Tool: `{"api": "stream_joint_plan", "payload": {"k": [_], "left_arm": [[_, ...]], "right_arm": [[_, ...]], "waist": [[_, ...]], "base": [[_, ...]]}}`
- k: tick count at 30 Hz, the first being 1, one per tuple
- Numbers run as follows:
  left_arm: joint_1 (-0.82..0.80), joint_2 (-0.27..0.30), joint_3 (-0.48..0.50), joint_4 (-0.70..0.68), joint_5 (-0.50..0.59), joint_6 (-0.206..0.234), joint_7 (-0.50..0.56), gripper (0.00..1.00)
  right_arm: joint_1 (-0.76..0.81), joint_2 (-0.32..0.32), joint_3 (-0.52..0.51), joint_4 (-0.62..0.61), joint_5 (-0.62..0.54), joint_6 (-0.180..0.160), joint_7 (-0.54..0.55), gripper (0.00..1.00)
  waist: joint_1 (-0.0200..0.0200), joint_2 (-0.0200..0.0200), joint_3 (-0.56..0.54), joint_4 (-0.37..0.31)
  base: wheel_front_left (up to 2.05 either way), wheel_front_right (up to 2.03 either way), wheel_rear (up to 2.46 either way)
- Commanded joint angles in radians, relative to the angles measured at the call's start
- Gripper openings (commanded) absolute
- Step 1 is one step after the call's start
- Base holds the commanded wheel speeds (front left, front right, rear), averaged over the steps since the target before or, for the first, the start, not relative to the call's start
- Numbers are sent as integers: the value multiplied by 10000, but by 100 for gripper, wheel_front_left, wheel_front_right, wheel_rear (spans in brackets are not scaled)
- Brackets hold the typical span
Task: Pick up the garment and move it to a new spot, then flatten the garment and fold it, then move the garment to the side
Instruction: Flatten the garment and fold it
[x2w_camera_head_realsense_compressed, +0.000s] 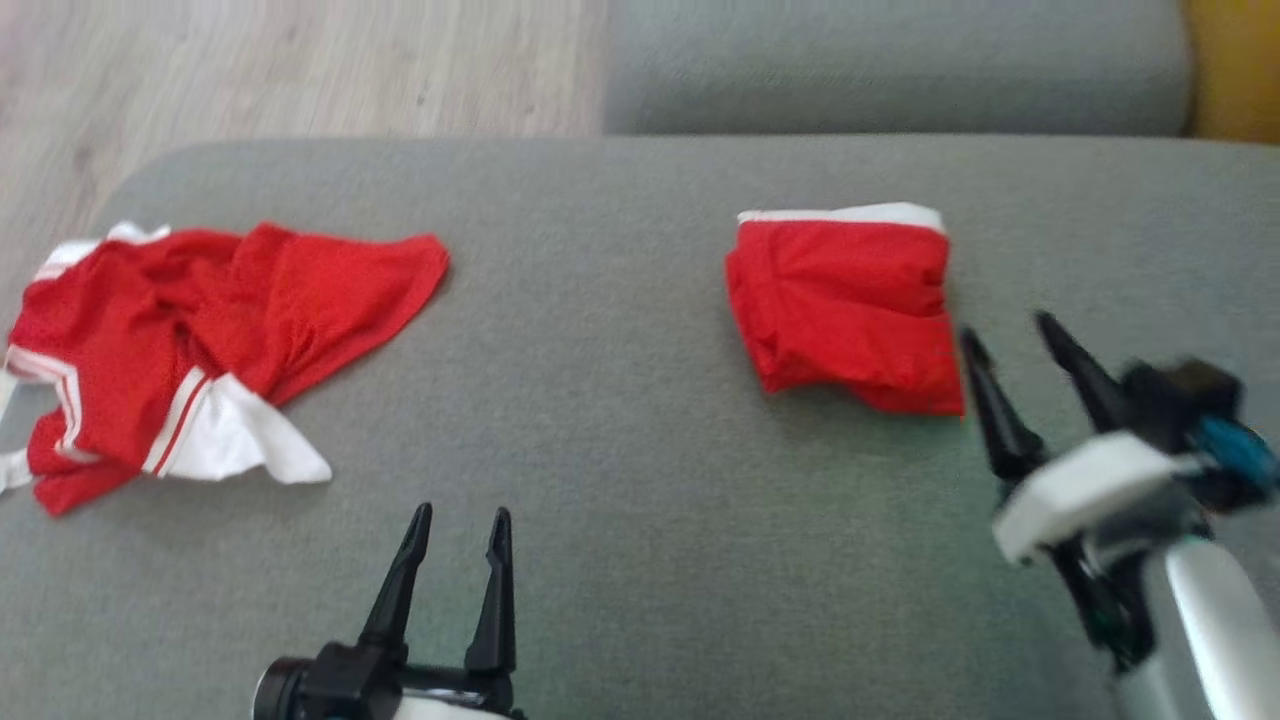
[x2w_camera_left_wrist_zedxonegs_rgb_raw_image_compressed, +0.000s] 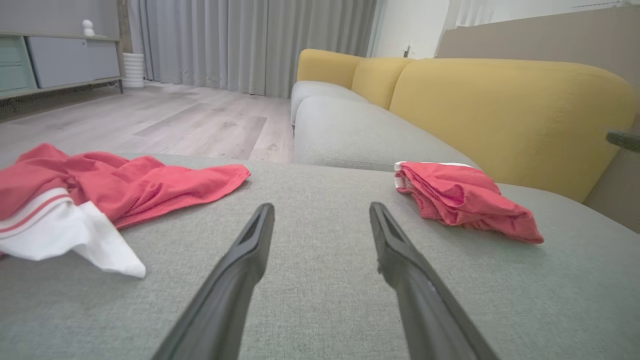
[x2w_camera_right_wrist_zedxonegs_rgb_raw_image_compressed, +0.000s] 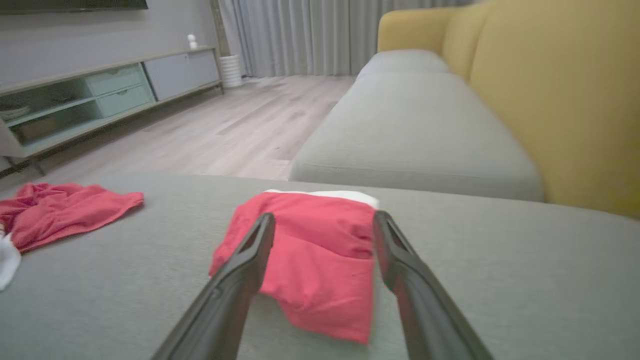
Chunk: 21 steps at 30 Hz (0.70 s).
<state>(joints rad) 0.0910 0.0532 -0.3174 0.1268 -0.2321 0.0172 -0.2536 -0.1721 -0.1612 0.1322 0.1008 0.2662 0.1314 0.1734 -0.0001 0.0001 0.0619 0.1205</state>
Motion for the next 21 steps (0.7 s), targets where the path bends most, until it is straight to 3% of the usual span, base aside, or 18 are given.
{"api": "stream_joint_plan", "payload": {"k": [1, 13, 21], "left_arm": [[-75, -29, 445, -347, 165, -70, -82, 100], [431, -29, 1095, -137, 792, -451, -82, 100], [330, -30, 1636, 299, 1029, -594, -82, 100]], "right_arm": [[70, -176, -157, -343, -345, -7, -543, 100], [1795, -35, -2026, 727, -1611, -7, -3712, 100], [2525, 471, -2429, 1455, -2294, -7, -4316, 100]], "waist": [[1, -1, -324, -254], [1, -1, -968, -181], [1, -1, -1145, -22]], "base": [[0, 0, 0], [0, 0, 0], [0, 0, 0]]}}
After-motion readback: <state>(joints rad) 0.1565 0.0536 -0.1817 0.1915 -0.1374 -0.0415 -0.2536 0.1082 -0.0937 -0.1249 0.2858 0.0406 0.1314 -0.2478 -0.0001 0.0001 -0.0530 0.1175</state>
